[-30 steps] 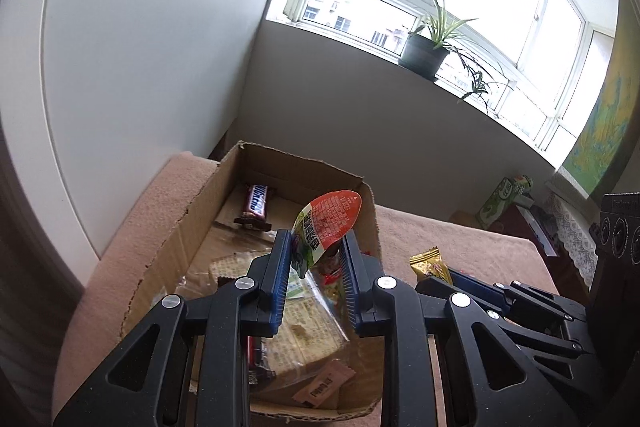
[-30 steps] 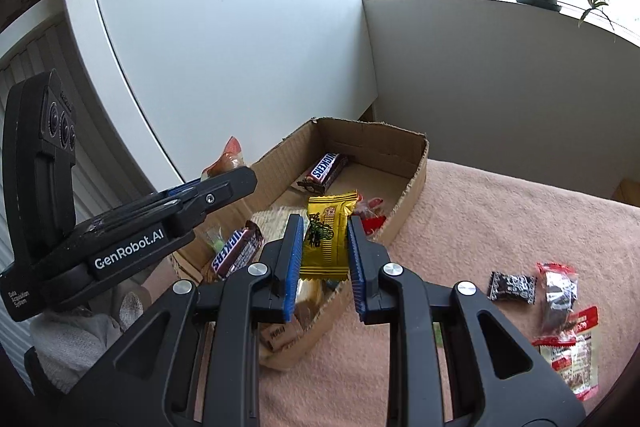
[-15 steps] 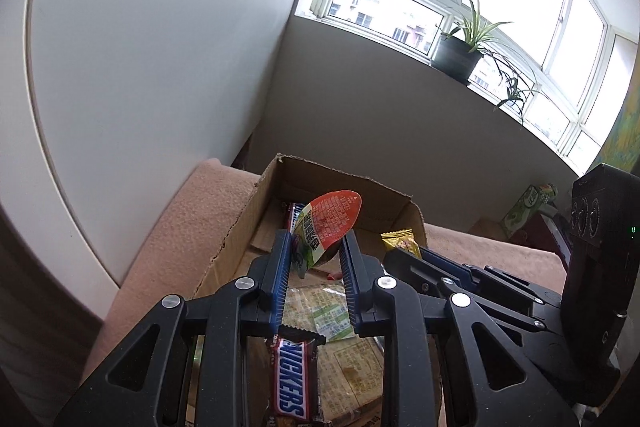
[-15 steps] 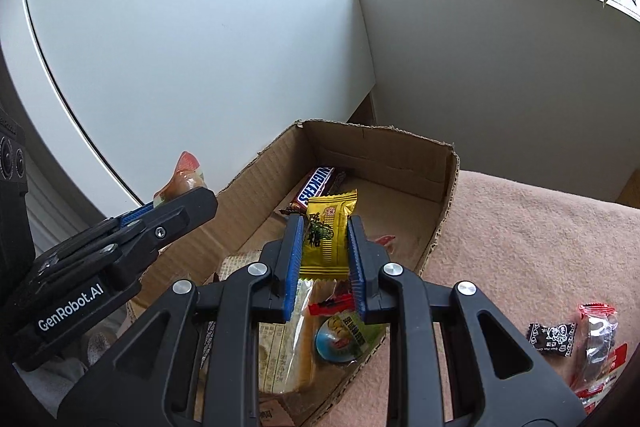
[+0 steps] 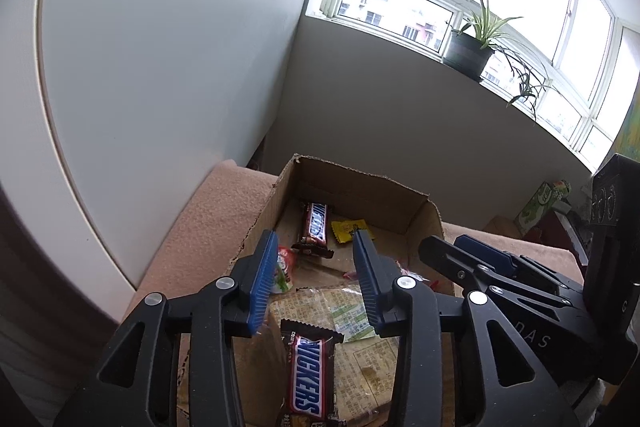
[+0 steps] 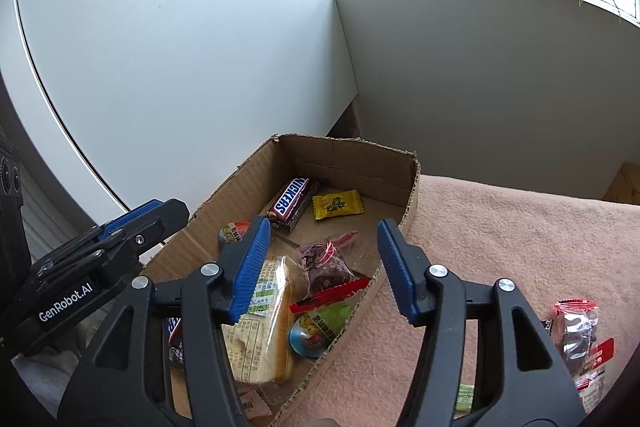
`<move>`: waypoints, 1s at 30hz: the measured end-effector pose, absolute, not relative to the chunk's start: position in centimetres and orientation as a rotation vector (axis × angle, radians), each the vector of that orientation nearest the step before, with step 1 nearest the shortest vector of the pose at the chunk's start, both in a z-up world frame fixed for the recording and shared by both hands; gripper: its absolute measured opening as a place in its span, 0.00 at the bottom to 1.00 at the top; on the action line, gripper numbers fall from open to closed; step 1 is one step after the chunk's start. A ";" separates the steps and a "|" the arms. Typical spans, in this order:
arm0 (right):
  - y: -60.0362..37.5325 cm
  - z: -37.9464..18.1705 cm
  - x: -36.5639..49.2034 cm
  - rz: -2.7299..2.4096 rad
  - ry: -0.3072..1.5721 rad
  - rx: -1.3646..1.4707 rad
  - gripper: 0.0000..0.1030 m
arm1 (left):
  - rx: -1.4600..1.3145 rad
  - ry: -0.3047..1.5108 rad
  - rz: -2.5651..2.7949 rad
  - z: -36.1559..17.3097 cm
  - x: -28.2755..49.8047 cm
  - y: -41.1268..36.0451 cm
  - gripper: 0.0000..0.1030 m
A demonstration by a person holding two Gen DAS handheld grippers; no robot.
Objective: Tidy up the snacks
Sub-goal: 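Move both open grippers back over the remaining snacks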
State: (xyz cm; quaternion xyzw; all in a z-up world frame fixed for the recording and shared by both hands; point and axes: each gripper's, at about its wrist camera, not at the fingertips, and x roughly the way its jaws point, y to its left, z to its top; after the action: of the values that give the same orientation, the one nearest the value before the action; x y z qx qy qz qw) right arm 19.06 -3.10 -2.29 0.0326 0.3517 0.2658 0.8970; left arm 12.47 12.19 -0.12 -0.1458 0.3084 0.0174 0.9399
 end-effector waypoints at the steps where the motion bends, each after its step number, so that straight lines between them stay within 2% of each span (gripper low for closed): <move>1: -3.4 -2.2 18.9 0.546 0.727 0.065 0.57 | -0.297 0.625 0.033 0.0 12.3 12.1 0.36; 8: -6.9 -1.2 17.6 0.511 0.710 0.062 0.57 | -0.283 0.611 -0.005 0.6 11.4 10.0 0.36; 11: -8.7 -0.8 16.9 0.484 0.697 0.042 0.61 | -0.280 0.603 -0.030 0.9 10.9 8.8 0.36; 13: -10.2 -0.6 16.5 0.458 0.683 0.044 0.71 | -0.283 0.601 -0.054 1.1 10.7 7.9 0.36; 18: -13.8 -0.6 16.2 0.416 0.684 0.074 0.71 | -0.258 0.598 -0.100 1.5 10.4 5.1 0.41; 30: -19.4 -3.9 16.7 0.337 0.778 0.088 0.71 | -0.179 0.668 -0.244 0.2 10.9 -2.6 0.41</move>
State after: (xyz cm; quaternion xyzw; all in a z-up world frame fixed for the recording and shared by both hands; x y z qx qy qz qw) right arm 16.71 -19.43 -3.94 0.0429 0.3774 0.1635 0.9105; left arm 10.91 -2.60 0.15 -0.0877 0.3266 -0.1190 0.9335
